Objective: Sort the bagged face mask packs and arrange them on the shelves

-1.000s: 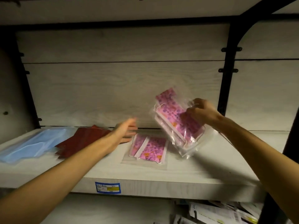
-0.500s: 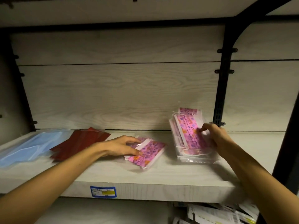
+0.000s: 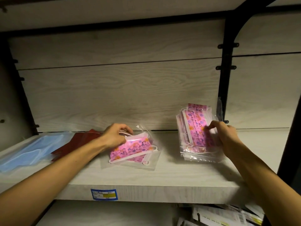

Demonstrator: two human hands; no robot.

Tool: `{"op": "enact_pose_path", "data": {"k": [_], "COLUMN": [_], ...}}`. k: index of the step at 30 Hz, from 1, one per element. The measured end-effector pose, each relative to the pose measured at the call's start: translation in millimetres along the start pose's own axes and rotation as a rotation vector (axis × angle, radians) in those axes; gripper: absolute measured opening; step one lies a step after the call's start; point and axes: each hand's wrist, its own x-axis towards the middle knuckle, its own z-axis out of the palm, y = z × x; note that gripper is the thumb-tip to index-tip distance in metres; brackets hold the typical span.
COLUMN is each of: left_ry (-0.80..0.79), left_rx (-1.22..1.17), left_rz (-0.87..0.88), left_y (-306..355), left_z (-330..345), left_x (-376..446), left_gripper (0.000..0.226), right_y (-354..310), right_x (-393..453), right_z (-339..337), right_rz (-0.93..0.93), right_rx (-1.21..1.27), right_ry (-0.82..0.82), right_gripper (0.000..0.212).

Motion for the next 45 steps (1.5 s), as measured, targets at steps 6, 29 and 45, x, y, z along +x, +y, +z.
{"op": "enact_pose_path", "data": {"k": [6, 29, 45], "left_ry": [-0.193, -0.337, -0.037], "left_rx": [-0.095, 0.387, 0.405], "left_rz": [-0.037, 0.043, -0.104], "left_y": [15, 16, 15], "left_z": [-28, 9, 39], "left_x": [16, 4, 2], "left_gripper": [0.079, 0.086, 0.111], "right_y": [0, 5, 1], "right_x": [0, -2, 1], "right_z": [3, 14, 13], "right_rz": [0.015, -0.028, -0.034], "right_rx": [0.004, -0.158, 0.026], "right_ry": [-0.061, -0.209, -0.397], "right_gripper": [0.006, 0.008, 0.03]}}
